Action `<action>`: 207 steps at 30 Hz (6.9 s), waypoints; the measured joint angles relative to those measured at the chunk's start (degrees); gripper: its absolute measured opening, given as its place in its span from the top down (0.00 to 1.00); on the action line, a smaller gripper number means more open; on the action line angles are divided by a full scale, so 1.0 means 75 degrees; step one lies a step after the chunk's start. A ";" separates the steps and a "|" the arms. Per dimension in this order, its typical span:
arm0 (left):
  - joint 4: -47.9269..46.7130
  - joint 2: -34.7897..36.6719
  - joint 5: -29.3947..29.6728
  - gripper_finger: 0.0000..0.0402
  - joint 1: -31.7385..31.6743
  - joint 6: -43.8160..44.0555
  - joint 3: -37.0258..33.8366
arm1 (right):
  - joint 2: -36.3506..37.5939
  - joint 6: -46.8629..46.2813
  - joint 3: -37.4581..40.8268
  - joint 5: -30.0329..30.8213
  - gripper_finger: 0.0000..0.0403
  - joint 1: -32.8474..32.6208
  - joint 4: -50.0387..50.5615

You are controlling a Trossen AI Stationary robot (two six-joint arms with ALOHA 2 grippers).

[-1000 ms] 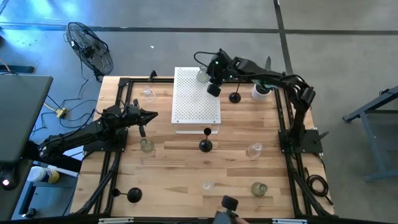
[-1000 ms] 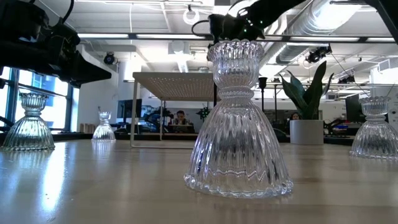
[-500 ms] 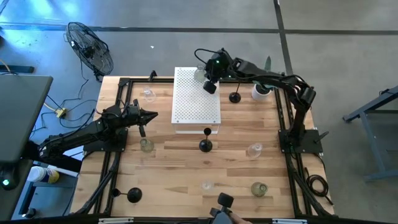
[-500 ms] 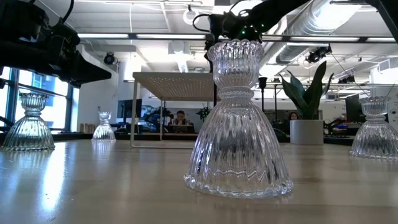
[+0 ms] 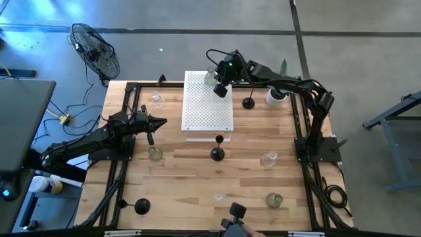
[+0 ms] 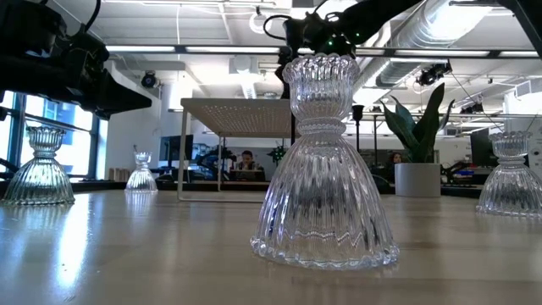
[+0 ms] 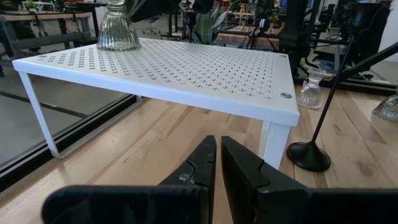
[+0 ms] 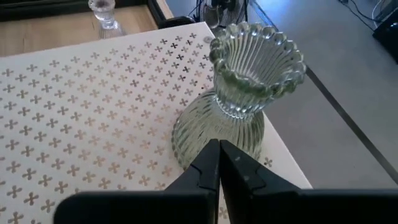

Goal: Pick & Place candle stick holders
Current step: Put the top right green glass candle holder on the shelf, then put the middle black candle holder on the shelf

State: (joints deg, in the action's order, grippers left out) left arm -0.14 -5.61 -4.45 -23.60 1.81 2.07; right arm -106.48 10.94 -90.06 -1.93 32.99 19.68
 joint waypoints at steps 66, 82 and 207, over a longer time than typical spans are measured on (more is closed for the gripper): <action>0.0813 -0.0003 -0.0880 0.95 -0.0002 0.0964 -0.0006 | 0.7211 -0.2821 0.9165 0.4821 1.00 -0.3438 -0.5098; -0.1239 -0.2079 -0.1760 1.00 0.1346 0.0759 0.2244 | 0.6723 -0.2659 0.9162 0.4429 1.00 -0.2999 -0.5545; 0.2117 -0.3669 -0.0469 1.00 -0.0803 0.0801 0.1510 | 0.2224 -0.1458 0.1967 0.0472 0.99 0.0382 -0.3738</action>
State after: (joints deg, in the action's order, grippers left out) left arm 15.74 -33.12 -7.97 -29.63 7.81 13.39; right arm -89.80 0.00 -75.31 1.61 35.86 -8.36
